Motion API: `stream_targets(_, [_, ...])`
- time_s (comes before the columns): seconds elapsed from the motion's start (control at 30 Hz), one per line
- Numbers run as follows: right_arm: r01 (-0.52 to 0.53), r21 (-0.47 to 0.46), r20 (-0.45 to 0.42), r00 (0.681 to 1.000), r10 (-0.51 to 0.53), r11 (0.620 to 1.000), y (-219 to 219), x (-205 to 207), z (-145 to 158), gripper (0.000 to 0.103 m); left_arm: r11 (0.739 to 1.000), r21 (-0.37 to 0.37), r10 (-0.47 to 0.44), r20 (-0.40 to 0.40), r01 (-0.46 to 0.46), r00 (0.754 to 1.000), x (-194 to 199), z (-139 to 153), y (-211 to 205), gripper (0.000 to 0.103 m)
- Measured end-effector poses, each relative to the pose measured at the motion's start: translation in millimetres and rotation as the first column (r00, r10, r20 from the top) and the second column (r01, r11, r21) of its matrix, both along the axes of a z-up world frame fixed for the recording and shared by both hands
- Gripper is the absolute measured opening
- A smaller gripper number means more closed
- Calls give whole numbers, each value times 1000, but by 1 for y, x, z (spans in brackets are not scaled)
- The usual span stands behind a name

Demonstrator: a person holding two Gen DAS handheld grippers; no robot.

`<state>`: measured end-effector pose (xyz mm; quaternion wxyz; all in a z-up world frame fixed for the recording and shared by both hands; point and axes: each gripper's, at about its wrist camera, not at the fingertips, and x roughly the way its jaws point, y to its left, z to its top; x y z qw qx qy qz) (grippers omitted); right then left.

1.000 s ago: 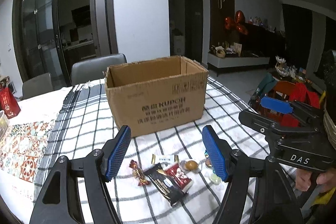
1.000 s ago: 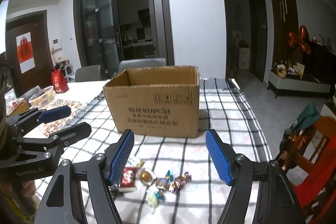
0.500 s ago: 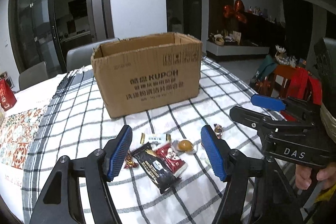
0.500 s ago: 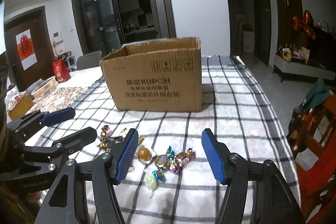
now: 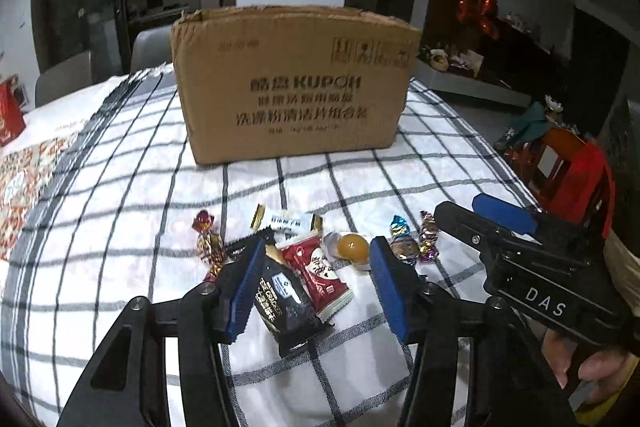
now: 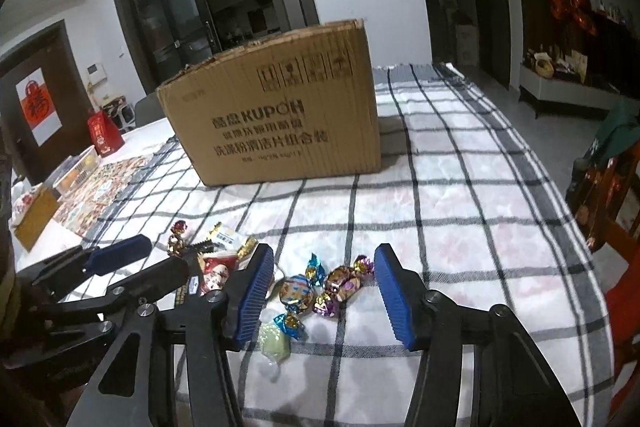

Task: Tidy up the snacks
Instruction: 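Move both tools back toward the remaining candies on the cloth, then grasp the red chocolate bar with left tool while right tool grasps a purple wrapped candy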

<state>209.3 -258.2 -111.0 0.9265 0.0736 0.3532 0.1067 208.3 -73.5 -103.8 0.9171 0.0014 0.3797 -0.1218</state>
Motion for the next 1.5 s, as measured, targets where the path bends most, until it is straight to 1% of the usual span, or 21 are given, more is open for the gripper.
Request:
stream_targets(0.17, [17, 21, -35, 999, -16, 1000, -1, 4, -11, 47, 1000, 13, 4, -29, -4, 1000, 2, -13, -8, 47])
stream_targets(0.2, [22, 30, -43, 999, -21, 999, -2, 5, -13, 44, 1000, 17, 7, -32, -6, 999, 2, -15, -9, 46])
stream_targets(0.33, [42, 45, -56, 998, -39, 998, -3, 8, -18, 43, 1000, 17, 10, -45, -9, 999, 4, -22, -14, 44])
stream_targets(0.4, [50, 47, -60, 997, -47, 998, -4, 10, -20, 40, 1000, 18, 16, -52, -16, 998, 6, -25, -14, 42])
stream_targets(0.5, [53, 48, -69, 996, -50, 997, -3, 12, -24, 40, 1000, 17, 22, -61, -21, 998, 9, -29, -14, 40])
stream_targets(0.57, [52, 51, -77, 996, -47, 997, -3, 13, -26, 39, 1000, 7, 21, -68, -20, 997, 12, -31, -14, 39])
stream_targets(0.6, [52, 53, -85, 995, -47, 997, -2, 14, -28, 37, 1000, -2, 20, -74, -20, 997, 13, -32, -13, 38])
stream_targets(0.67, [51, 61, -98, 994, -45, 997, -3, 16, -30, 36, 1000, -16, 23, -94, -24, 995, 16, -36, -12, 35])
stream_targets(0.77, [64, 64, -116, 992, -56, 996, -4, 18, -33, 36, 999, -24, 28, -106, -31, 994, 19, -38, -11, 34])
stream_targets(0.8, [69, 64, -124, 990, -60, 996, -4, 19, -34, 34, 999, -30, 29, -110, -32, 993, 20, -39, -10, 34])
stream_targets(0.97, [74, 66, -131, 989, -65, 995, -5, 20, -35, 32, 999, -30, 32, -113, -35, 993, 22, -42, -10, 33])
stream_targets(1.03, [71, 63, -131, 989, -62, 995, -4, 20, -35, 31, 999, -35, 34, -116, -38, 993, 23, -43, -9, 30])
stream_targets(1.07, [68, 64, -133, 989, -59, 996, -4, 20, -36, 27, 999, -29, 39, -116, -42, 992, 24, -43, -8, 26])
stream_targets(1.23, [68, 50, -131, 990, -61, 996, -2, 20, -35, 27, 999, -38, 31, -117, -35, 993, 25, -42, -7, 25])
stream_targets(1.27, [68, 47, -130, 990, -61, 997, -2, 19, -35, 24, 999, -41, 30, -117, -35, 993, 24, -42, -7, 24])
stream_targets(1.3, [61, 45, -126, 991, -55, 997, -1, 18, -34, 19, 998, -44, 31, -118, -36, 993, 24, -41, -6, 23])
stream_targets(1.37, [58, 30, -122, 991, -54, 998, 1, 16, -32, 19, 998, -49, 32, -117, -38, 993, 23, -39, -5, 23])
stream_targets(1.5, [56, 28, -117, 992, -52, 998, 1, 13, -29, 18, 998, -57, 21, -102, -26, 995, 19, -33, -4, 22])
